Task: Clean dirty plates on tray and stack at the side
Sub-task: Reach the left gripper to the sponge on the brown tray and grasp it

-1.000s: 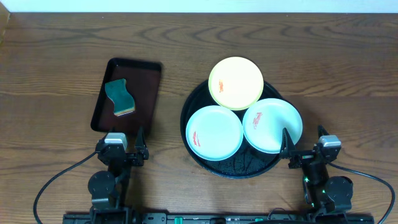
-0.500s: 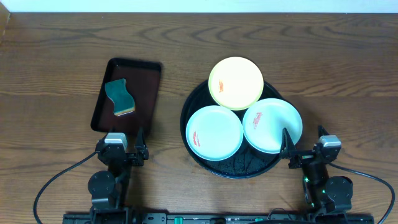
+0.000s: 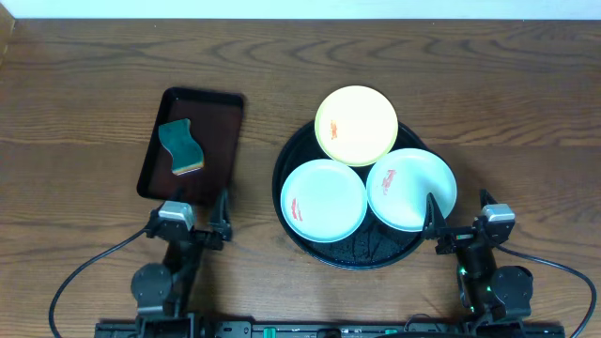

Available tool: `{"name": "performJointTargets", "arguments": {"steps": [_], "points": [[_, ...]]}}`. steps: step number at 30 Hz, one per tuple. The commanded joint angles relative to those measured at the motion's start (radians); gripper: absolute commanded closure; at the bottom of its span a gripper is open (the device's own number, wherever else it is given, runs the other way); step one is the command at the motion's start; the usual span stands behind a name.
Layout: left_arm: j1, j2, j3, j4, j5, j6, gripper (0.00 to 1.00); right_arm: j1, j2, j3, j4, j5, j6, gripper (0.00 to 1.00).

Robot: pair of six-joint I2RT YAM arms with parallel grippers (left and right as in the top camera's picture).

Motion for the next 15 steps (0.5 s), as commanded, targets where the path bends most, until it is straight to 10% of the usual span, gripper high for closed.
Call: {"name": "performJointTargets", "arguments": {"steps": [1, 6, 15], "points": [[-0.006, -0.003, -0.005, 0.185, 0.335, -0.21, 0.21, -0.006, 0.003, -0.003, -0.002, 0.006, -0.015, 0.01], [-0.002, 0.003, 0.08, 0.407, 0.316, -0.175, 0.21, -0.006, 0.003, -0.003, -0.002, 0.006, -0.015, 0.01], [0.07, 0.612, 0.854, -0.632, 0.024, 0.188, 0.21, -0.006, 0.003, -0.003, -0.002, 0.006, -0.015, 0.01]]}}
